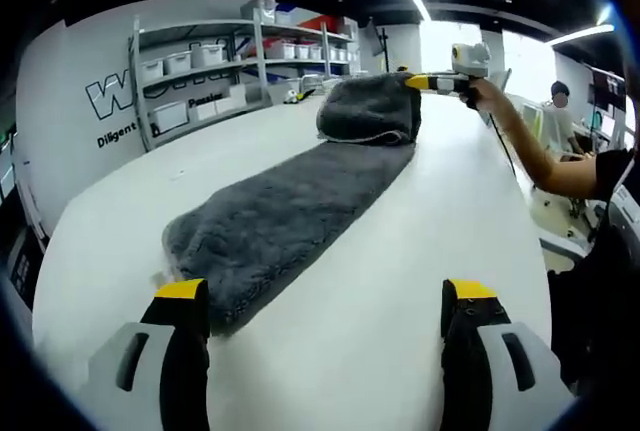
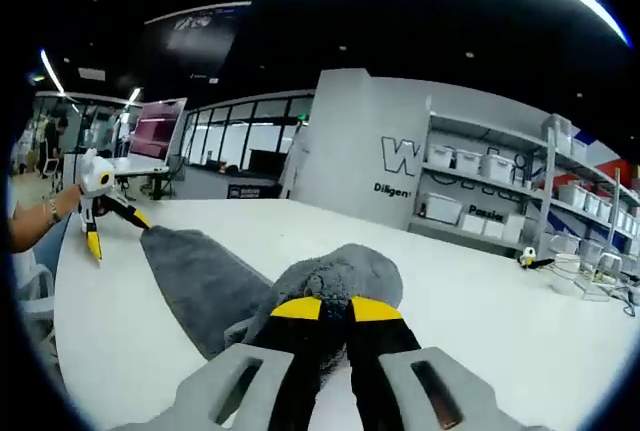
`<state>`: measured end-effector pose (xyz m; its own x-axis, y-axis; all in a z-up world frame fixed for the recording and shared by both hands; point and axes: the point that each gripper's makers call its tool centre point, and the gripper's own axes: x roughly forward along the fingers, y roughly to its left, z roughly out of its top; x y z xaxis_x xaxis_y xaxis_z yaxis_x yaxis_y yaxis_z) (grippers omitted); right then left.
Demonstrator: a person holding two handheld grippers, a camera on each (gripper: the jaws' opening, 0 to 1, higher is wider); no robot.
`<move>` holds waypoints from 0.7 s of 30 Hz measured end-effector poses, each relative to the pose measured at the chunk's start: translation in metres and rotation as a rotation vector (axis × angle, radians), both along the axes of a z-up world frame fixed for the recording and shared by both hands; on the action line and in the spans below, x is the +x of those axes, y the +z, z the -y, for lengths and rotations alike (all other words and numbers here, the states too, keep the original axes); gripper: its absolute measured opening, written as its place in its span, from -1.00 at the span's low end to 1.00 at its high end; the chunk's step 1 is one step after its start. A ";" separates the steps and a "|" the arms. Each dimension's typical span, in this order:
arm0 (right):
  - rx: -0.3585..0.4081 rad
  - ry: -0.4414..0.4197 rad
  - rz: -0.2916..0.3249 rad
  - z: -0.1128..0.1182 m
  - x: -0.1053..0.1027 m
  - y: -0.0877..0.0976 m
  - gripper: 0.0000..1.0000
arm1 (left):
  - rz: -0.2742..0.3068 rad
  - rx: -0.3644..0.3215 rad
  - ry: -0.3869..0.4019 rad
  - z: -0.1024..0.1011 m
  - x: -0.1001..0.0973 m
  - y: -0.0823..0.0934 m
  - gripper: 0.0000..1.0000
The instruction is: Open the folded towel by lifting each exposed corner and separating the folded layers until the towel lies flat within the target outline without major curled edges
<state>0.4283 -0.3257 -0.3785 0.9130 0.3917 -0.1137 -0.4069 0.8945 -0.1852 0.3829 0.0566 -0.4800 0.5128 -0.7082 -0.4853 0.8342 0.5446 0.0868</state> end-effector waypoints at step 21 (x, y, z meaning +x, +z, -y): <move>-0.021 -0.091 -0.167 0.059 -0.018 -0.071 -0.90 | 0.006 -0.015 0.020 -0.006 -0.001 0.004 0.92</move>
<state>0.4107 -0.3850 -0.4493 0.9123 0.3047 -0.2738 -0.3514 0.9256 -0.1408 0.3816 0.0621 -0.4765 0.5294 -0.7051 -0.4717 0.8229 0.5621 0.0834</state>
